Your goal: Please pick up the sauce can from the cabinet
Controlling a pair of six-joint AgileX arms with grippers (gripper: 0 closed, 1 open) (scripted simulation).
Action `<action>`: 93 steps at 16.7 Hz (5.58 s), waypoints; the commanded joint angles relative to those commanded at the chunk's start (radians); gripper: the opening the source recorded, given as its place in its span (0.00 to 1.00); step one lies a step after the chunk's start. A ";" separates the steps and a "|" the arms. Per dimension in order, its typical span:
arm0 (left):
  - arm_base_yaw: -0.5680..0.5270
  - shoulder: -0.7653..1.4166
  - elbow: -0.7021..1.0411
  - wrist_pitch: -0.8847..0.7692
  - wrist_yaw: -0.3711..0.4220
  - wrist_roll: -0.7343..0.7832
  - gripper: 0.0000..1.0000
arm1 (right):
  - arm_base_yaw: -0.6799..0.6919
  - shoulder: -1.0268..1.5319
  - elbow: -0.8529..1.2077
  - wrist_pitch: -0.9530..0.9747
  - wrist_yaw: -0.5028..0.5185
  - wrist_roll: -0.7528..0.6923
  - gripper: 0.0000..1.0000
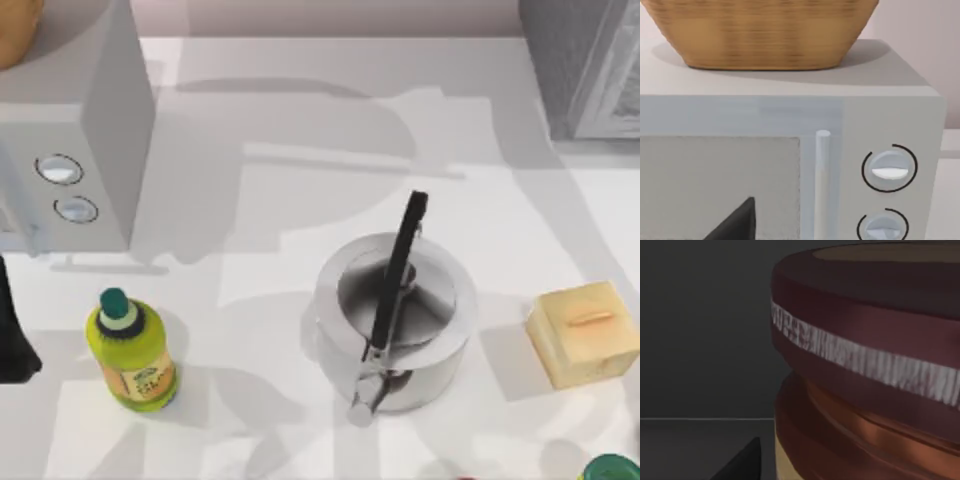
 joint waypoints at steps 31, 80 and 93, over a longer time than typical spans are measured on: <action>0.000 0.000 0.000 0.000 0.000 0.000 1.00 | 0.365 -0.296 0.101 -0.404 0.358 0.002 0.00; 0.000 0.000 0.000 0.000 0.000 0.000 1.00 | -0.317 -1.148 -1.740 0.581 -0.391 -0.038 0.00; 0.000 0.000 0.000 0.000 0.000 0.000 1.00 | -0.179 0.066 -1.148 1.397 -0.603 -0.032 0.00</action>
